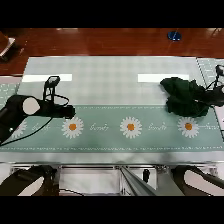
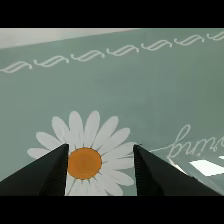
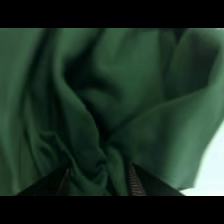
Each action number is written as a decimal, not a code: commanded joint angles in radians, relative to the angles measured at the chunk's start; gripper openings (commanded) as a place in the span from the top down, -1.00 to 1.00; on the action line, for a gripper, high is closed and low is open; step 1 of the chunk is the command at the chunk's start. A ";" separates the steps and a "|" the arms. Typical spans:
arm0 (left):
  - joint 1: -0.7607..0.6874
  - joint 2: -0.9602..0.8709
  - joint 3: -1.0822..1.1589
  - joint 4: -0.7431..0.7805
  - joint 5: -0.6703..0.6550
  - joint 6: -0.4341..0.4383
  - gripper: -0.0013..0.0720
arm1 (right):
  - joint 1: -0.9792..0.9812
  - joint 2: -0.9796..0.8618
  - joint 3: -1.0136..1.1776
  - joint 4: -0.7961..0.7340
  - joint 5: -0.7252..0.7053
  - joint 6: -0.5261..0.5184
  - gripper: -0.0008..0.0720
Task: Fold the shirts.
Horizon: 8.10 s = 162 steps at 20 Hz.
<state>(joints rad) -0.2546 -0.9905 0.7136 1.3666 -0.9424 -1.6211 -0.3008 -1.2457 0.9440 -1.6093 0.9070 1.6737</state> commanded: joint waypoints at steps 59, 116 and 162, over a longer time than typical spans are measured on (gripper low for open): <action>0.436 0.159 -0.385 -0.918 -0.231 0.431 -0.41 | 0.076 0.486 -0.323 0.534 0.204 -0.187 -0.14; 0.634 0.358 0.794 -0.570 -0.207 0.318 0.91 | 0.314 0.505 1.010 0.353 0.383 -0.191 0.90; 0.699 -0.044 -0.235 -0.746 -0.180 0.572 -0.41 | -0.348 0.315 -0.484 0.596 0.188 -0.352 -0.14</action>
<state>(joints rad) 0.4725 -1.0065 0.5293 0.7006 -1.1824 -1.1286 -0.6186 -0.9504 0.5930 -1.0840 1.1221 1.3800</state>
